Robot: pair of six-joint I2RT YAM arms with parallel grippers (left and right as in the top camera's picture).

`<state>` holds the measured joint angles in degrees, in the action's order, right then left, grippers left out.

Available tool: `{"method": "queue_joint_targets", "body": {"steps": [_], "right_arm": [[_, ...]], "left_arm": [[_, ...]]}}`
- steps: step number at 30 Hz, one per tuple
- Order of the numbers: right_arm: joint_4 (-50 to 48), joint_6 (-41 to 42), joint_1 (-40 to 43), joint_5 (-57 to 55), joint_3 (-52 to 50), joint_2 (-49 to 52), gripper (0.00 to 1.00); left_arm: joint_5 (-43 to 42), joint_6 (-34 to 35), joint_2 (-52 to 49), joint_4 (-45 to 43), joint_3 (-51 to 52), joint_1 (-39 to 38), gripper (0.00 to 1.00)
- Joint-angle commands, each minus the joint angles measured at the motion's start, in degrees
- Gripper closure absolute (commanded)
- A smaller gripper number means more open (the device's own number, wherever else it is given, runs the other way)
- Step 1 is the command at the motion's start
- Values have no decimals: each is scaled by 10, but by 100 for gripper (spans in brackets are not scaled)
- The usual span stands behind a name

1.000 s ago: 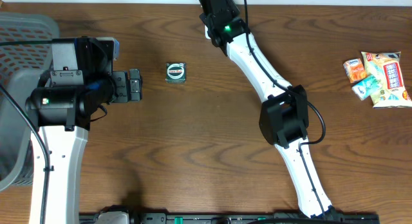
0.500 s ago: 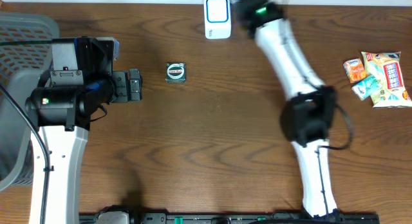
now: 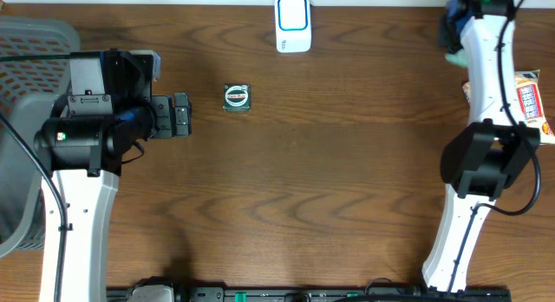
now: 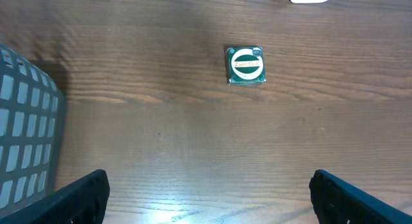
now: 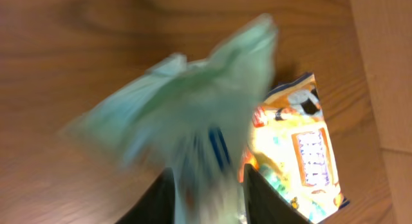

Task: Scan the item barcode
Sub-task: 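Carry the wipes pouch to the right edge and release it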

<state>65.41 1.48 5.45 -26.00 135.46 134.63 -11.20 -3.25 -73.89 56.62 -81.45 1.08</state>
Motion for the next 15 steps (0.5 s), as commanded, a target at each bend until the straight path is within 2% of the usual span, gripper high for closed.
{"method": "queue_joint_targets", "body": {"steps": [1,4,11,15], "right_arm": [[2,17,19,-7,-35,5,58],[-5,17,38,-7,-72,5,45],[-2,28,44,74,-99,5,39],[-5,28,23,205,-93,0,35]], "left_arm": [[3,-6,-2,1,-4,3,2],[3,-6,-2,1,-4,3,2],[3,-6,-2,1,-4,3,2],[3,-6,-2,1,-4,3,2]]}}
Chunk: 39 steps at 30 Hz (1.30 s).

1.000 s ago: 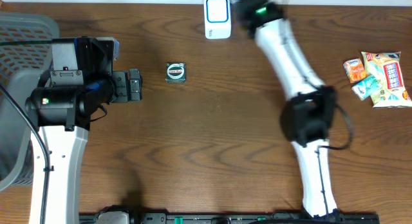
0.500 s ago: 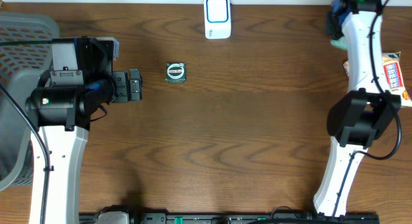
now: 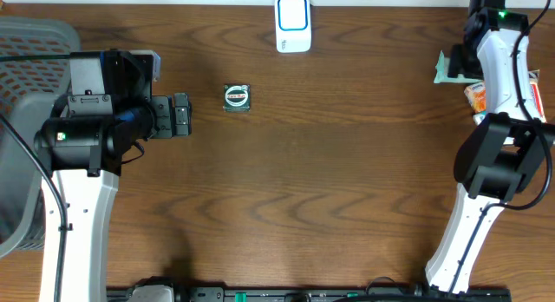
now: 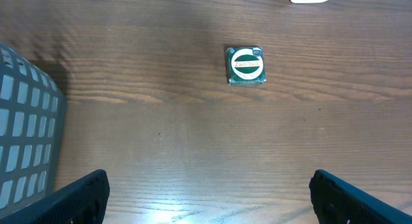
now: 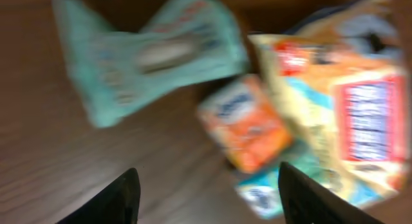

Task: Scan the item barcode
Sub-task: 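Carry the wipes pouch to the right edge and release it, then move the right gripper over the green Zam-Buk tin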

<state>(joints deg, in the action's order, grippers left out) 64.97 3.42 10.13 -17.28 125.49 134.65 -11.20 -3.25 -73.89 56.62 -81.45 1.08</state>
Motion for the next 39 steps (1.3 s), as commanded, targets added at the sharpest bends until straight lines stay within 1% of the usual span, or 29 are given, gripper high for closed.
{"method": "queue_joint_targets", "body": {"steps": [1,4,6,7,9,11,15,18,20,25,27,31,33,39], "right_arm": [[0,8,-30,170,9,-2,33],[-11,8,-50,368,12,-2,28],[-24,8,-66,515,12,-1,17],[-34,9,-75,560,11,-1,12],[-65,9,-99,619,8,0,11],[-87,22,-129,621,7,0,8],[-122,36,-204,582,6,0,8],[-146,115,-265,463,5,1,6],[-163,151,-305,393,5,1,4],[-219,161,-405,261,5,3,3],[-231,184,-437,196,5,4,1],[-244,234,-487,75,-2,7,1],[-258,240,-502,57,-6,11,1],[-283,240,-522,58,-7,41,1]], "left_arm": [[3,-6,-2,1,-4,3,2],[3,-6,-2,1,-4,3,2],[3,-6,-2,1,-4,3,2],[3,-6,-2,1,-4,3,2],[3,-6,-2,1,-4,3,2],[3,-6,-2,1,-4,3,2],[3,-6,-2,1,-4,3,2],[3,-6,-2,1,-4,3,2],[3,-6,-2,1,-4,3,2],[3,-6,-2,1,-4,3,2],[3,-6,-2,1,-4,3,2],[3,-6,-2,1,-4,3,2],[3,-6,-2,1,-4,3,3],[3,-6,-2,1,-4,3,2]]}}
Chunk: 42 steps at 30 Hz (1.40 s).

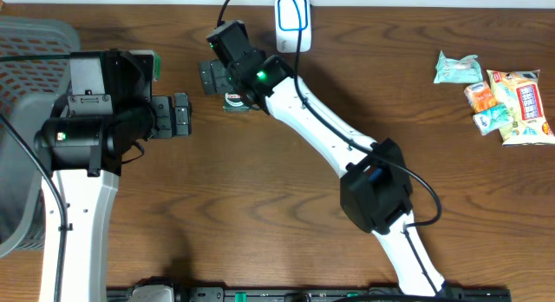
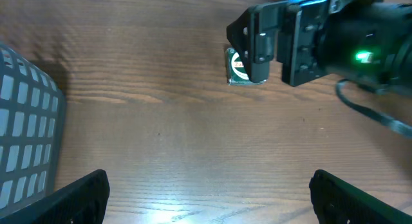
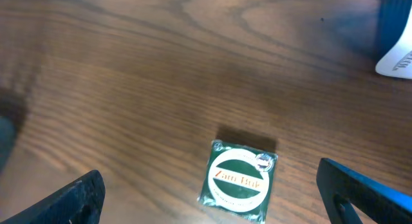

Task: Scan the item barcode

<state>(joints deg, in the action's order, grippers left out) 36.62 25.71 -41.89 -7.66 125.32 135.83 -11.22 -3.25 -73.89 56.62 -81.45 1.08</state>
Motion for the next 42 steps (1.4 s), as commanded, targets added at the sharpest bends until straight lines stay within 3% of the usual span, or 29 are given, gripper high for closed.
{"method": "queue_joint_targets", "body": {"steps": [1,12,21,32,39,42], "right_arm": [[0,18,-2,-38,-5,38,1],[-44,26,-11,9,-5,103,1],[-5,26,-13,-64,-5,117,1],[70,26,-2,-87,-5,117,18],[108,24,3,-88,-5,85,21],[81,-17,3,-85,-5,67,22]], "left_arm": [[4,-6,-2,1,-4,3,2],[4,-6,-2,1,-4,3,2],[4,-6,-2,1,-4,3,2],[4,-6,-2,1,-4,3,2],[4,-6,-2,1,-4,3,2],[4,-6,-2,1,-4,3,2]]}}
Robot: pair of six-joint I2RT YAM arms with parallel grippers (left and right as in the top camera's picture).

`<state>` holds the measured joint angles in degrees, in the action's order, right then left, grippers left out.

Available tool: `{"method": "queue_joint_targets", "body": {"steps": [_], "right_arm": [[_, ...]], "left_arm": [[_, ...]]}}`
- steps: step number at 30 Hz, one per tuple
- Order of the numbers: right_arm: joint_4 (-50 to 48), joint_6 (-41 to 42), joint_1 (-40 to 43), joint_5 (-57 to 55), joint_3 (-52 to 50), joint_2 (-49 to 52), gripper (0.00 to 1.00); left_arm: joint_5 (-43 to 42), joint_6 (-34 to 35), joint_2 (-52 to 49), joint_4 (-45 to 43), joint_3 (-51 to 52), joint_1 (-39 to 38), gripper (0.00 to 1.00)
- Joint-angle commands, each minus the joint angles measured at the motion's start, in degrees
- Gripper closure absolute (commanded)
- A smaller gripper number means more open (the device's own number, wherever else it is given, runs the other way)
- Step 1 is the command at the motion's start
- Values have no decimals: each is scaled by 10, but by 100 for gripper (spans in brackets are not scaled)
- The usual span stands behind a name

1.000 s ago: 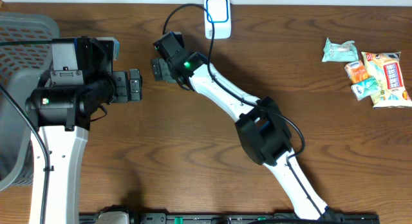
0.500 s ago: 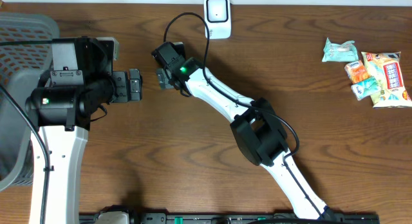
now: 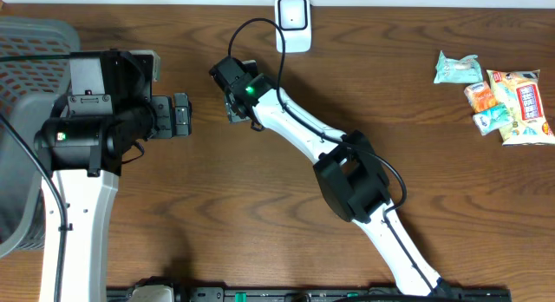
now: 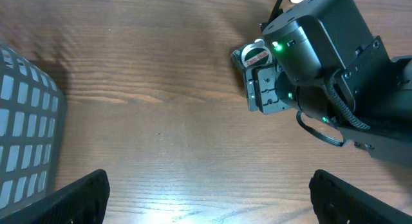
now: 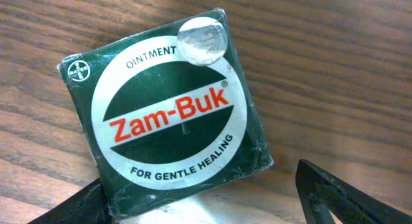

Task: Scan the item barcode

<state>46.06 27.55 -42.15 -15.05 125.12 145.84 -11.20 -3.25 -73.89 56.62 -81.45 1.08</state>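
Observation:
The item is a small square green Zam-Buk tin [image 5: 168, 114] with a white oval label, lying on the wooden table and turned askew. My right gripper [image 5: 206, 208] is open and low over it. The tin's near left corner lies against the left finger [image 5: 67, 208], and the right finger [image 5: 341, 192] stands clear of it. The left wrist view shows the tin [image 4: 253, 55] peeking out from under the right gripper [image 4: 265, 89]. The white scanner [image 3: 293, 22] stands at the table's far edge. My left gripper [image 3: 179, 115] hovers open to the tin's left, holding nothing.
A grey mesh basket [image 3: 22, 120] fills the left edge of the table, also seen in the left wrist view [image 4: 26, 134]. Several snack packets [image 3: 494, 89] lie at the far right. The right arm [image 3: 303, 137] stretches diagonally across the table's middle.
My right gripper was well above the tin and has come down close around it, still open. The tin now sits slightly turned. The left arm has not moved.
My right gripper held a pale green packet over the snack pile at the far right. Then it was open, with the packet lying beside the snacks. Then it was across the table above the tin, and now it is low over it.

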Motion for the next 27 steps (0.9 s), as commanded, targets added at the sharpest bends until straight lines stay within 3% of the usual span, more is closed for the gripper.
{"method": "queue_joint_targets", "body": {"steps": [1,4,8,19,27], "right_arm": [[-27,-57,5,-8,-3,-37,22],[-69,-136,5,13,-3,-39,21],[-94,-187,10,10,-3,-28,12],[-137,-191,26,43,-3,11,11],[-126,-191,19,47,-3,24,15]], "left_arm": [[3,-6,-2,1,-4,3,2],[3,-6,-2,1,-4,3,2],[3,-6,-2,1,-4,3,2],[3,-6,-2,1,-4,3,2],[3,-6,-2,1,-4,3,2]]}}
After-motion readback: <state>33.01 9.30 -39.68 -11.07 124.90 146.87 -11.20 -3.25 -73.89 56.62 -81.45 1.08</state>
